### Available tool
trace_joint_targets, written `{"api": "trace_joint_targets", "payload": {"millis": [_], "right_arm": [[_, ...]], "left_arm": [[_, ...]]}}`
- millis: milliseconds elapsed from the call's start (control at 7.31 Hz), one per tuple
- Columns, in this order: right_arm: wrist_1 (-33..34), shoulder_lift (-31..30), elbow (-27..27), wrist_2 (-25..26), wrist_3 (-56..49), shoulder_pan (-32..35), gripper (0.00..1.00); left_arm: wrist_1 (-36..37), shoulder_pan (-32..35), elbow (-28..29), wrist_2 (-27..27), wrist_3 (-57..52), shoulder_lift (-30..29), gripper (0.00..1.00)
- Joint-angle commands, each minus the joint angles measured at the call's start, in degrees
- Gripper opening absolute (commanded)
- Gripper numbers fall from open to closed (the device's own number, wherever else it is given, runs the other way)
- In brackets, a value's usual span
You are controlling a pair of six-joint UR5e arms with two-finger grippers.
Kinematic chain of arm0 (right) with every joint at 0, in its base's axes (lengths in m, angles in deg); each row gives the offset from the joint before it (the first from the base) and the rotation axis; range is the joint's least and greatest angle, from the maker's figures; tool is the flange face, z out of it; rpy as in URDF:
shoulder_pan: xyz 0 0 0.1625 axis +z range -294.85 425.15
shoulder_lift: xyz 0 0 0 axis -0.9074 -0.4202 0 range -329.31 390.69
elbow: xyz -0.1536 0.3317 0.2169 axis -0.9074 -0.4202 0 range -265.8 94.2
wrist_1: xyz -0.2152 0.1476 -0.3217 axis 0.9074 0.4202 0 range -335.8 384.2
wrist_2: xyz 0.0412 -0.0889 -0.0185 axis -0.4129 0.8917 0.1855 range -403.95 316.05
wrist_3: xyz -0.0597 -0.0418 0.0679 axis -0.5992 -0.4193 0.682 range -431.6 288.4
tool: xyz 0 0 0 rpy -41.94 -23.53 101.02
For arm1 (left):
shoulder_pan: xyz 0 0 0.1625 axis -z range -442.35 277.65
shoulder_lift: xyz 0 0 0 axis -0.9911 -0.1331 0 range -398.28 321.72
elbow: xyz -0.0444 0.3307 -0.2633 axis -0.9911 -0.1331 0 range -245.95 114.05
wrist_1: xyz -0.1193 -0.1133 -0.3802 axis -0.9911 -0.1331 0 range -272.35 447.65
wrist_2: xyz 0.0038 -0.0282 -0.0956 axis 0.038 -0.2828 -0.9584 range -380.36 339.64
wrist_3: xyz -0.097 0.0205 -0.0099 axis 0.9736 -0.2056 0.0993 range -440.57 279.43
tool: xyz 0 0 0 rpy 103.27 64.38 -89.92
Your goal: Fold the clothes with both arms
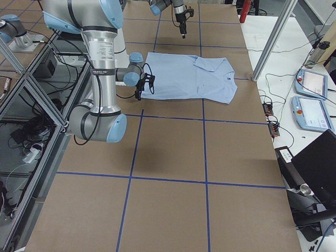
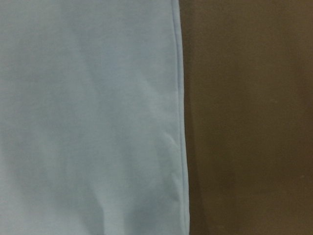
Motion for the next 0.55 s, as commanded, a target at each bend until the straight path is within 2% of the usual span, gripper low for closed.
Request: {"api": "trace_joint_targets", "payload": {"millis": [0,137,274,411], "right_arm": [[0.0,0.0,-0.2,0.0,1.9,-0.2,0.74],[0.0,0.0,-0.2,0.0,2.0,-0.3,0.43],[0.0,0.0,-0.2,0.0,2.0,-0.3,0.17],[0.0,0.0,-0.2,0.0,2.0,-0.5,0.0]], "left_arm": [[0.0,0.0,-0.1,0.0,0.0,0.0,1.0],[0.0,0.0,-0.1,0.0,0.0,0.0,1.0],[0.0,0.0,-0.1,-0.1,0.0,0.0,1.0],[-0.1,0.0,0.1,0.0,-0.1,0.1,1.0]]}}
